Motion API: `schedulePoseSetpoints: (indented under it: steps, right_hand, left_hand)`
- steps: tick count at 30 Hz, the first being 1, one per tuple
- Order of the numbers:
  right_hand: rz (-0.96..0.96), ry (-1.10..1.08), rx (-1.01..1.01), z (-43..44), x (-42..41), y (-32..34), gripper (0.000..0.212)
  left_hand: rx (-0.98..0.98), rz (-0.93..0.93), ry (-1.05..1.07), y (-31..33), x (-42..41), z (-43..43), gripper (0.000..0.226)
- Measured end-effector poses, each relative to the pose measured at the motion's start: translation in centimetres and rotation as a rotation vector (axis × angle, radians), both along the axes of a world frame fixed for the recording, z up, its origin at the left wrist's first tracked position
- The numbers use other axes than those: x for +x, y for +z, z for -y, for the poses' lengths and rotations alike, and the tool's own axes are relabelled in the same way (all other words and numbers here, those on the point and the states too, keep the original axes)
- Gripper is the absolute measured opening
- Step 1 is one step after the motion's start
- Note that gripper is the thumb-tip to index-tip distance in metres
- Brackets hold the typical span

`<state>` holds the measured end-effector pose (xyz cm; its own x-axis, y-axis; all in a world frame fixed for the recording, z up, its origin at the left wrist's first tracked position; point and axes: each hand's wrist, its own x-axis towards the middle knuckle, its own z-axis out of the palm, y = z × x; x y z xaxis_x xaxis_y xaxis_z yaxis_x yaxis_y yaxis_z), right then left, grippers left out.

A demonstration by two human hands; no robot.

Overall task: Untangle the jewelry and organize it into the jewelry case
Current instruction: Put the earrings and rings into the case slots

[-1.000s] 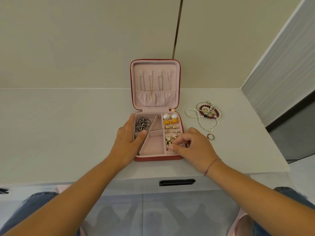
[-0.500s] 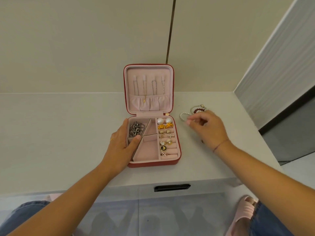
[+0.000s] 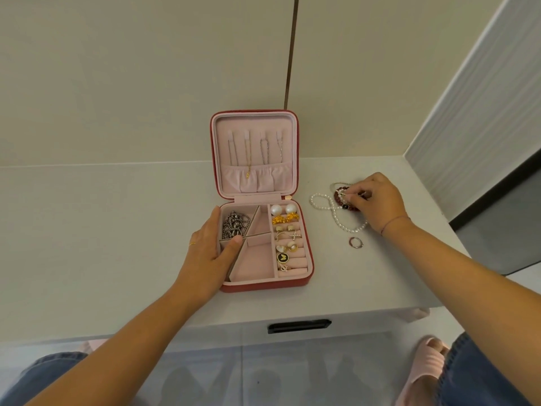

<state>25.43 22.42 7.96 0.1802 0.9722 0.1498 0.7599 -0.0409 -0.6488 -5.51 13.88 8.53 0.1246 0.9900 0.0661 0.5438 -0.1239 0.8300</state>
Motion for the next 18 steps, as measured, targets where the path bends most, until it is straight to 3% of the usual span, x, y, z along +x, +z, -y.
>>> schedulePoseSetpoints:
  steps: [6, 18]
  right_hand:
    - [-0.125, -0.051, 0.097, 0.8, 1.3, 2.0, 0.005]
    - [-0.055, 0.236, -0.050, 6.4, -0.8, 0.2, 0.007]
  left_hand:
    - [-0.011, -0.009, 0.007, -0.4, -0.3, -0.2, 0.046]
    - [-0.009, -0.025, 0.013, -0.8, -0.3, -0.4, 0.046]
